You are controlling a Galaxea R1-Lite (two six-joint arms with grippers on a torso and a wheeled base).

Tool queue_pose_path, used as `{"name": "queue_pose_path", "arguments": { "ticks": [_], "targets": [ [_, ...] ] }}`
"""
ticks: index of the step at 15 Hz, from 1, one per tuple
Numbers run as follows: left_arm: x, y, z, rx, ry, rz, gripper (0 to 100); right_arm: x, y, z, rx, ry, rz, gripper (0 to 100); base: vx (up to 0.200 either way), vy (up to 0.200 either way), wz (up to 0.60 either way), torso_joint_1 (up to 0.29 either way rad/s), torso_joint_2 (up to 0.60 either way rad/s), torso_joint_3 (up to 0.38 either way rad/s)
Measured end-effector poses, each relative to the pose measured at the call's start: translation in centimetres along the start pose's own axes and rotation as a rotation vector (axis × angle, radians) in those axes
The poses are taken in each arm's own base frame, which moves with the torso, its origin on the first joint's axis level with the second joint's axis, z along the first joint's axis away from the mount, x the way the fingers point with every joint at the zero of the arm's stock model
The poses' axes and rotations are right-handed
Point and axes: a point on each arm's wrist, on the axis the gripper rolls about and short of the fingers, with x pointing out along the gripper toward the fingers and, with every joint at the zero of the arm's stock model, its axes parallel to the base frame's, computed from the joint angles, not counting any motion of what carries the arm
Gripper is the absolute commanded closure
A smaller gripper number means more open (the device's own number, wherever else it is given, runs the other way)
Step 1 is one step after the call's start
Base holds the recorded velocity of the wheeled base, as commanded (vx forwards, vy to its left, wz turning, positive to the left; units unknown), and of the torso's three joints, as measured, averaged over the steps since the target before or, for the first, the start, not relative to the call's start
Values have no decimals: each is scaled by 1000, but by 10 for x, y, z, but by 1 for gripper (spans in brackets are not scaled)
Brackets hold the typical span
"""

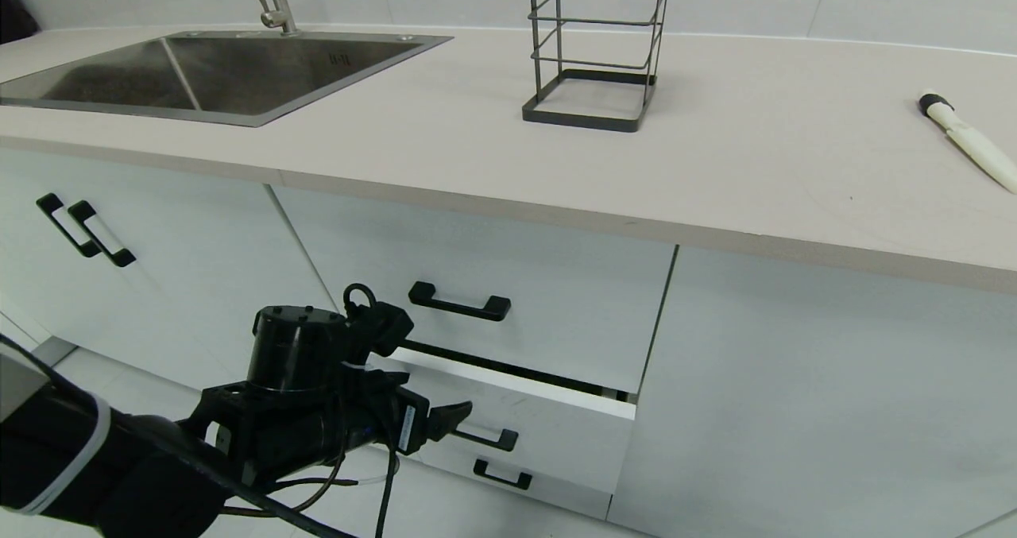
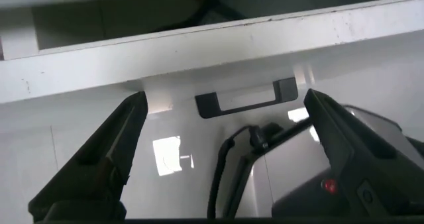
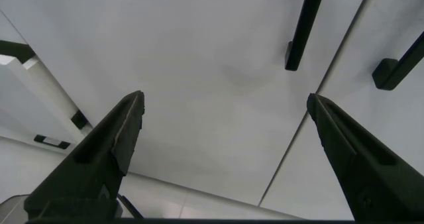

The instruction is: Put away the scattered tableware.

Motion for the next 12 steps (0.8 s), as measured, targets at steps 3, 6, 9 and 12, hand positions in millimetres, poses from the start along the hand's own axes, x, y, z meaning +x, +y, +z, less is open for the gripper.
{"name": "queue_pose_path", "arguments": {
  "ticks": [3,6,9,12],
  "targets": [
    [7,1,2,2,-18,1,0,0,0,0,0,0,0,0,0,0,0,0,0,0],
    [12,2,6,3,-27,3,0,0,0,0,0,0,0,0,0,0,0,0,0,0],
    [15,2,7,3,-28,9,0,0,0,0,0,0,0,0,0,0,0,0,0,0],
    [15,2,7,4,-29,9,0,0,0,0,0,0,0,0,0,0,0,0,0,0]
  ]
}}
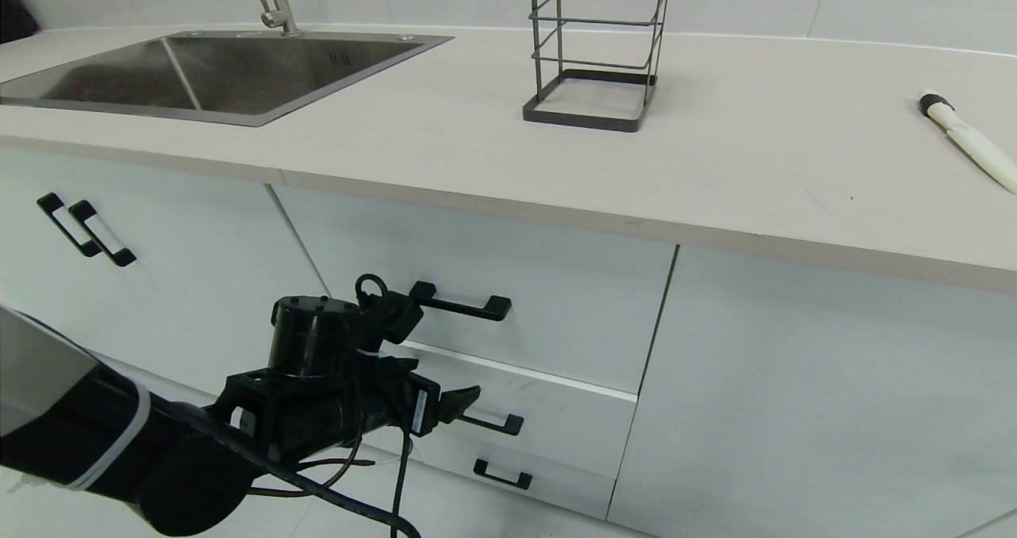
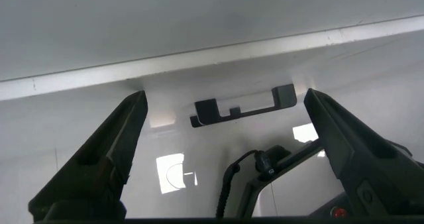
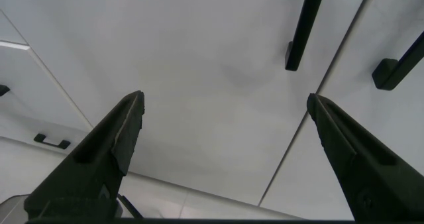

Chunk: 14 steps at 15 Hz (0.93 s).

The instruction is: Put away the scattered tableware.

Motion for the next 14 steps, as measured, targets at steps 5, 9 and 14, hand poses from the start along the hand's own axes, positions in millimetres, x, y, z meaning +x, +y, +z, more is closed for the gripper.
{"name": "queue_pose_path", "arguments": {
  "ticks": [5,9,14],
  "targets": [
    [-2,0,-3,1,8,0,0,0,0,0,0,0,0,0,0,0,0,0,0,0],
    [-27,-4,-13,11,12,-3,0,0,0,0,0,0,0,0,0,0,0,0,0,0],
    [-86,-10,-25,22,-55,-4,0,0,0,0,0,0,0,0,0,0,0,0,0,0]
  ]
}}
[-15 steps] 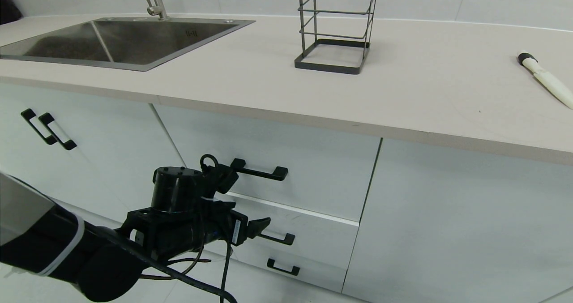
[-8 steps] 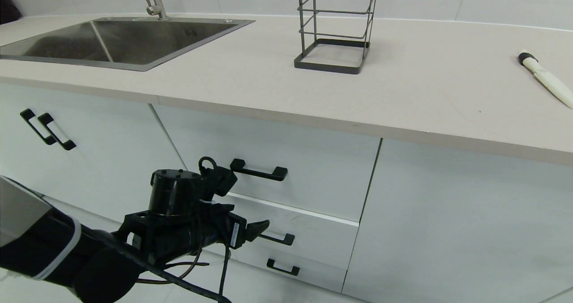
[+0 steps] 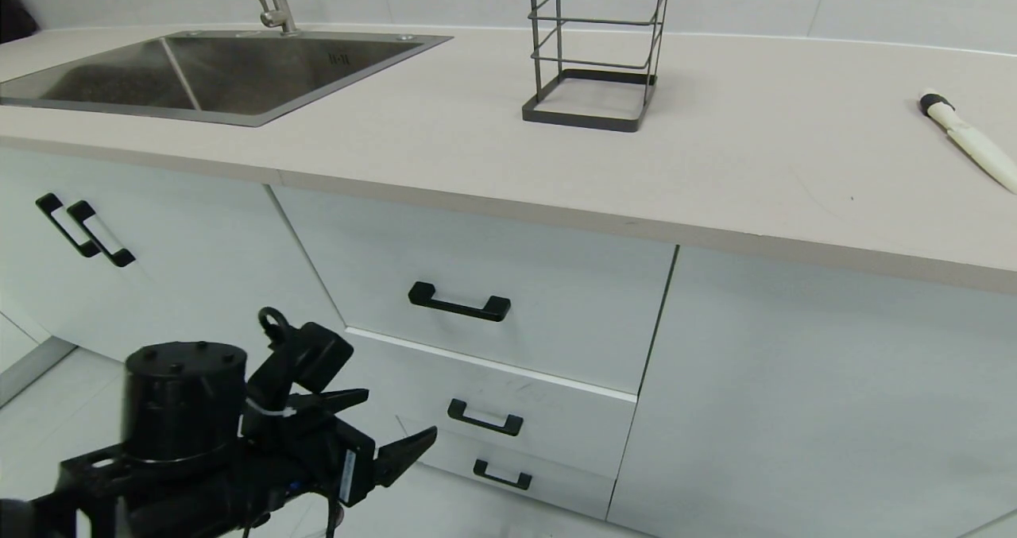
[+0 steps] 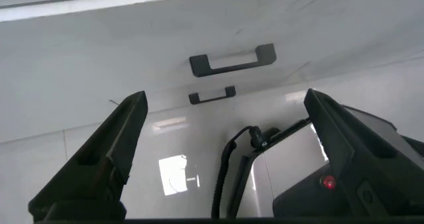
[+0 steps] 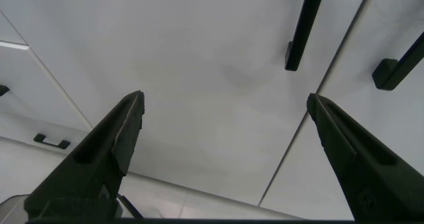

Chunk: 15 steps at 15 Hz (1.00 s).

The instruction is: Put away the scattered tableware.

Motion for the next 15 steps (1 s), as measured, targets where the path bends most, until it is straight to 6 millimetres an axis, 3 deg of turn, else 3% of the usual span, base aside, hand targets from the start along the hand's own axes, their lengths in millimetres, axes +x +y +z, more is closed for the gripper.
{"name": "queue_pose_path", "arguments": {
  "ticks": [4,10,13,15],
  "targets": [
    [-47,-2,-4,0,-117,18,0,0,0,0,0,0,0,0,0,0,0,0,0,0],
    [-121,4,-34,-7,-339,173,0,0,0,0,-4,1,2,0,0,0,0,0,0,0],
    [-150,-2,-55,-2,-430,257,0,0,0,0,-4,1,2,0,0,0,0,0,0,0],
    [-164,-8,-75,7,-435,297,0,0,0,0,-5,2,2,0,0,0,-600,0,2,0]
  ]
}}
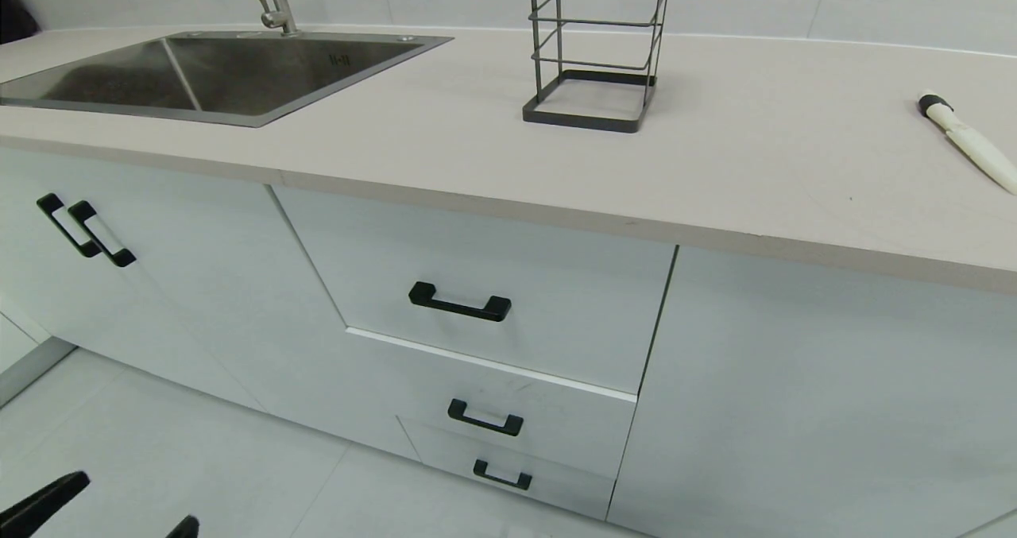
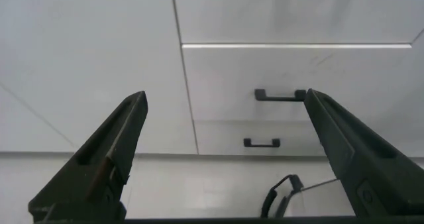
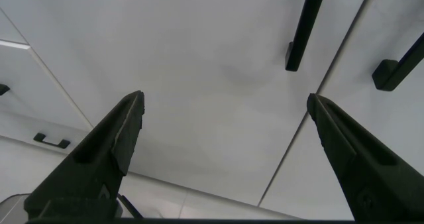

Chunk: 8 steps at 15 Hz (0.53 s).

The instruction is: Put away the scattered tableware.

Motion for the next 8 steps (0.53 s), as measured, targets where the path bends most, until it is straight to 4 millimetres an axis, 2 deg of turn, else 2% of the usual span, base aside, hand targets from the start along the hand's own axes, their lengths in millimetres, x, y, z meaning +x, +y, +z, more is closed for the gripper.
{"name": "queue_pose_path", "arguments": {
  "ticks": [3,5,8],
  "targets": [
    [-30,-5,-28,18,25,33,0,0,0,0,0,0,0,0,0,0,-600,4,2,9],
    [-42,-9,-43,28,19,69,0,0,0,0,0,0,-1,0,0,0,0,0,0,0],
    [-49,-8,-50,44,-15,205,0,0,0,0,1,0,-2,0,0,0,0,0,0,0]
  ]
}}
